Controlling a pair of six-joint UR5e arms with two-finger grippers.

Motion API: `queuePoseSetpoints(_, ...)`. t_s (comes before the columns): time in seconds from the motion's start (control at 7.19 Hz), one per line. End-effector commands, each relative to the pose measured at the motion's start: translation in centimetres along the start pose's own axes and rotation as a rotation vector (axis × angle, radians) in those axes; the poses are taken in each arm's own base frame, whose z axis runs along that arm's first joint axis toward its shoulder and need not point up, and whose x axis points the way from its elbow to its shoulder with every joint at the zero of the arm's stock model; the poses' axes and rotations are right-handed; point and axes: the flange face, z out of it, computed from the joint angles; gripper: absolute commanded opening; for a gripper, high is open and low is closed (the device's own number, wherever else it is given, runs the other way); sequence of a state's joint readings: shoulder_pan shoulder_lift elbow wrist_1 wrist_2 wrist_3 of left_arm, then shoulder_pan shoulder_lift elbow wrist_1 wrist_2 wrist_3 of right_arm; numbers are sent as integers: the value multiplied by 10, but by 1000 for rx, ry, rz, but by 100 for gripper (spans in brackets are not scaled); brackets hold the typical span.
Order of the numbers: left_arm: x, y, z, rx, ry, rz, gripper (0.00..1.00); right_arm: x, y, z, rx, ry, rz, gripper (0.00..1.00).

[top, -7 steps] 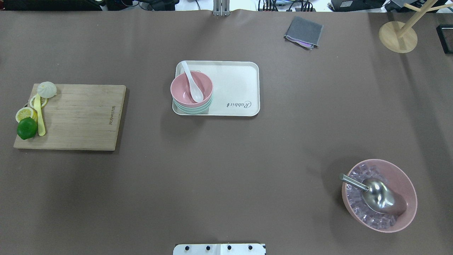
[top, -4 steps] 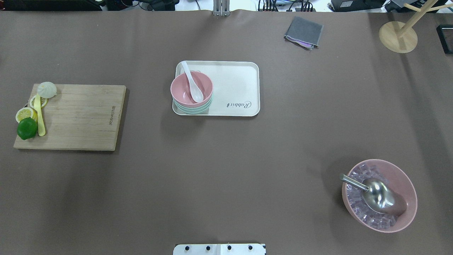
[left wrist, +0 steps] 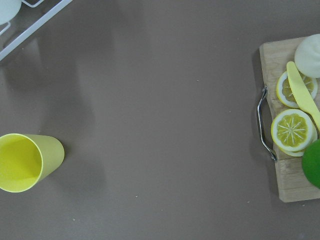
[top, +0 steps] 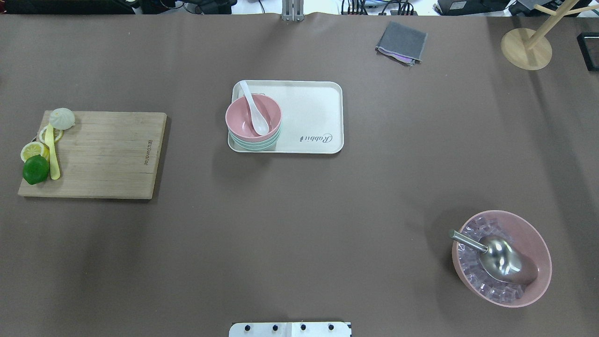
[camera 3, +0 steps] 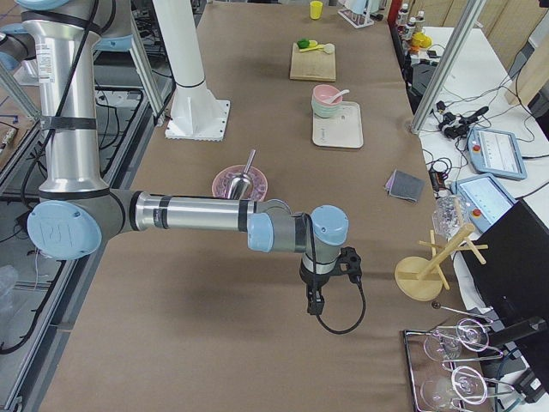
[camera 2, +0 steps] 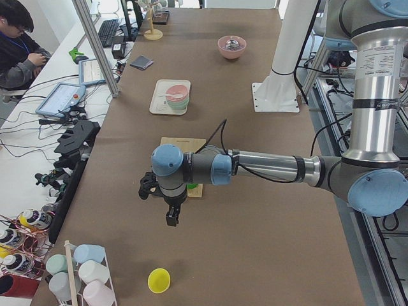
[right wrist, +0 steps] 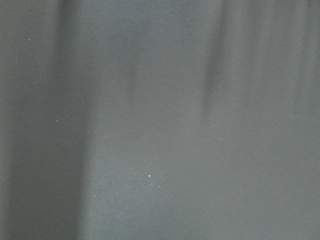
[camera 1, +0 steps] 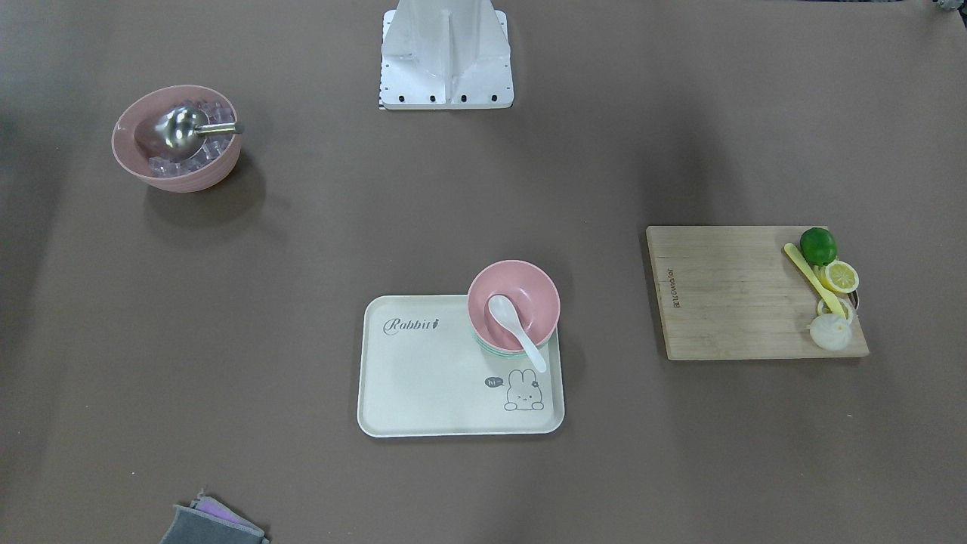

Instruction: Stack pink bowl on green and place spoon

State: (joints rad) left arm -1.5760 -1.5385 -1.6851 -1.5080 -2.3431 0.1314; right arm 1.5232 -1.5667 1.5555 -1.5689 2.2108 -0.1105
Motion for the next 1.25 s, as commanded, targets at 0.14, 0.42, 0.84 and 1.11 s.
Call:
queuePoseSetpoints(0.14,12,1,-10,24,-2,27,98,2,6,4,-5,-2,8,100)
queuePoseSetpoints(0.42,12,0,-11,26,1,30,98,2,6,4,-4,-8,10,100)
queuePoseSetpoints(0.84,12,0,-10,23,-1,28,98,3,11,8,-10,-18,17,100)
queuePoseSetpoints(1.11,12,0,-9,23,-2,30,98,3,11,8,-10,-18,17,100)
